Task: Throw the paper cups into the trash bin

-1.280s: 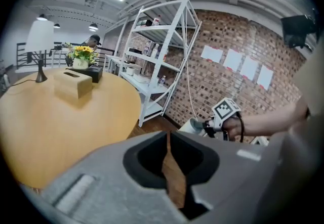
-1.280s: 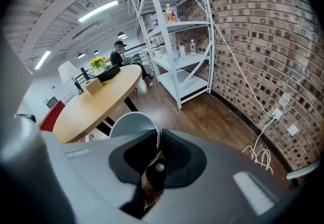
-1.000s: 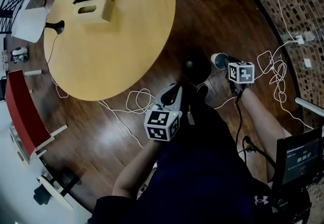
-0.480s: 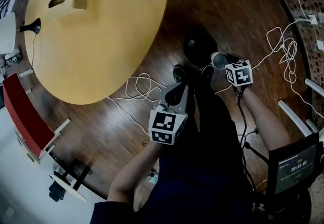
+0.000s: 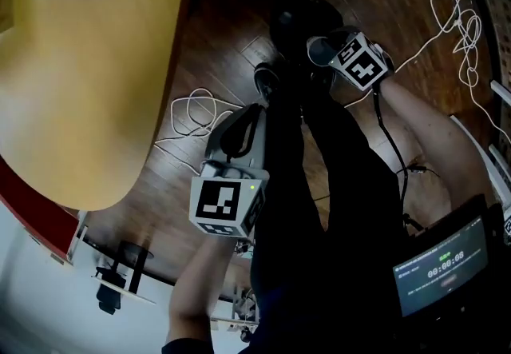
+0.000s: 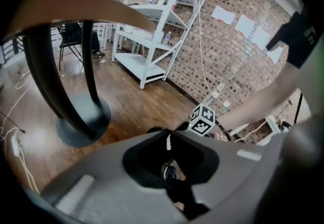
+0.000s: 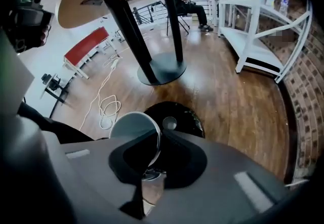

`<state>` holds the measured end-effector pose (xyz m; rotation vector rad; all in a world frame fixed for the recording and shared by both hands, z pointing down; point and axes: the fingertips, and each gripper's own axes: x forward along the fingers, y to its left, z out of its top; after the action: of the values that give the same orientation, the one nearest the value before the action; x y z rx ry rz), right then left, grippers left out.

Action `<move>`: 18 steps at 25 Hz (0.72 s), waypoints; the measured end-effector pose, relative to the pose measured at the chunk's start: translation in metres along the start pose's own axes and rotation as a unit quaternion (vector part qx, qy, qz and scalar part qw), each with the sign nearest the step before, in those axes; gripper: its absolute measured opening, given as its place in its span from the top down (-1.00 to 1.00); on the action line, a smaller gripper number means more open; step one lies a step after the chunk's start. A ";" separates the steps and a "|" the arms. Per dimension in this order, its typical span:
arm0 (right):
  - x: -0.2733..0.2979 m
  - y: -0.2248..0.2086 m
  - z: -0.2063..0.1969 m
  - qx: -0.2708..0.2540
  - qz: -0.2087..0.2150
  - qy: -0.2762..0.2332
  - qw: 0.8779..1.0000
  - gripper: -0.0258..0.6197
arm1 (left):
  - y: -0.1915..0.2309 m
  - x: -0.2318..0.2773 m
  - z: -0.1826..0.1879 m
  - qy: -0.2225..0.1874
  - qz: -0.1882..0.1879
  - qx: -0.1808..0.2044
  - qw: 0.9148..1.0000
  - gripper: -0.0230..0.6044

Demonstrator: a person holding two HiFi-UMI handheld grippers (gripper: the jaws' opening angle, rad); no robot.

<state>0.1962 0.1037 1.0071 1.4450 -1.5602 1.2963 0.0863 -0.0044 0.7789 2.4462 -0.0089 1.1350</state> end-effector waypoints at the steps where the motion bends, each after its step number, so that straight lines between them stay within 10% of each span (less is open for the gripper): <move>1: 0.022 0.001 0.002 -0.018 0.010 0.006 1.000 0.82 | 0.009 0.006 -0.005 -0.001 0.001 -0.012 1.000 0.85; 7: 0.101 0.005 -0.011 -0.201 0.031 0.073 0.976 0.82 | 0.018 0.016 -0.023 -0.005 0.008 -0.051 0.999 0.85; 18: 0.208 -0.007 -0.050 -0.312 0.081 0.145 0.936 0.82 | 0.053 0.048 -0.039 -0.024 0.030 -0.059 0.998 0.85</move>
<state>0.1550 0.0815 1.2158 0.7095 -1.6980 0.9168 0.0799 -0.0290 0.8560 2.3817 -0.1612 1.0699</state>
